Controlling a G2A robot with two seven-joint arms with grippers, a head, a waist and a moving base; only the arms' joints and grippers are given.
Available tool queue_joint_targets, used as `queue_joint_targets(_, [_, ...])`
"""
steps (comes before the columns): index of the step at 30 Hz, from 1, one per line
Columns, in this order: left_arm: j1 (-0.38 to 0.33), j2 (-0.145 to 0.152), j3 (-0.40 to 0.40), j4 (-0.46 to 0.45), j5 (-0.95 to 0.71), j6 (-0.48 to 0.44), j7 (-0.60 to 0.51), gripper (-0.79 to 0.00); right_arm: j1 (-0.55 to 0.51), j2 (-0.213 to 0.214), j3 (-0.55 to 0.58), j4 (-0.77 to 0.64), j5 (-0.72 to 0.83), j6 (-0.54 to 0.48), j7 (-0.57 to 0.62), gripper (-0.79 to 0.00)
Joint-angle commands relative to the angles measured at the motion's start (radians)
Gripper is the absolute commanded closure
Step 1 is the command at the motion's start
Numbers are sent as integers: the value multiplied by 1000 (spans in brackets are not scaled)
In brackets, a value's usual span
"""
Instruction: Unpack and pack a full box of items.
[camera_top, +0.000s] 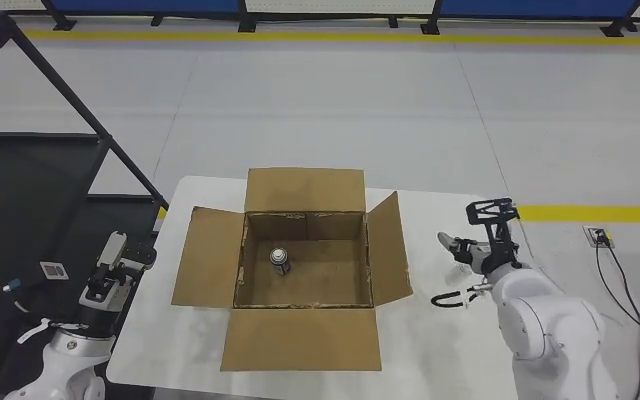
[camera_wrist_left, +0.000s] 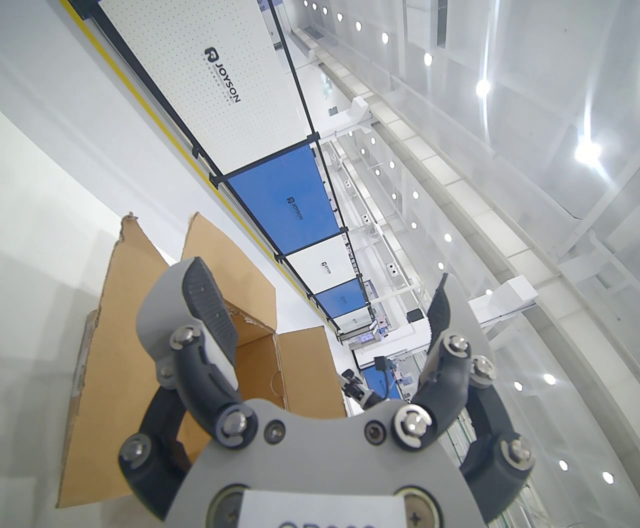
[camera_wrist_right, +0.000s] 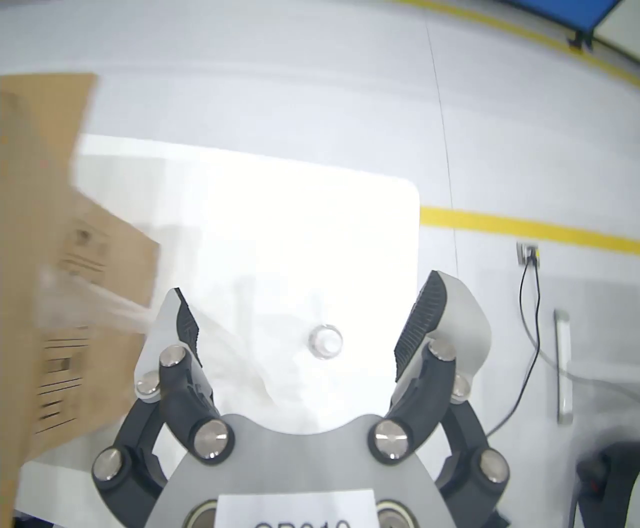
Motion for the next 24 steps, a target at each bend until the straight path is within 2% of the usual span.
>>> queue_joint_targets(1, [0,0,0,0,0,0,0,-785,4,-2,-91,-85,-22,-56,-21,-785])
queue_joint_targets(3, [0,0,0,0,0,0,0,-785,43,-5,-180,-91,-32,-109,-31,-785])
queue_joint_targets(6, [0,0,0,0,0,0,0,-785,140,-19,-330,-24,24,-180,-65,-785])
queue_joint_targets(9, [0,0,0,0,0,0,0,-785,272,-41,-472,131,74,-232,-63,-785])
queue_joint_targets(13, [0,0,0,0,0,0,0,-785,465,-89,-626,413,235,-281,-65,-785])
queue_joint_targets(18, [0,0,0,0,0,0,0,-785,663,-167,-790,763,354,-260,-103,-785])
queue_joint_targets(22, [0,0,0,0,0,0,0,-785,769,-238,-901,986,381,-206,-143,-785])
queue_joint_targets(24, [0,0,0,0,0,0,0,-785,800,-271,-933,1080,427,-212,-176,-785])
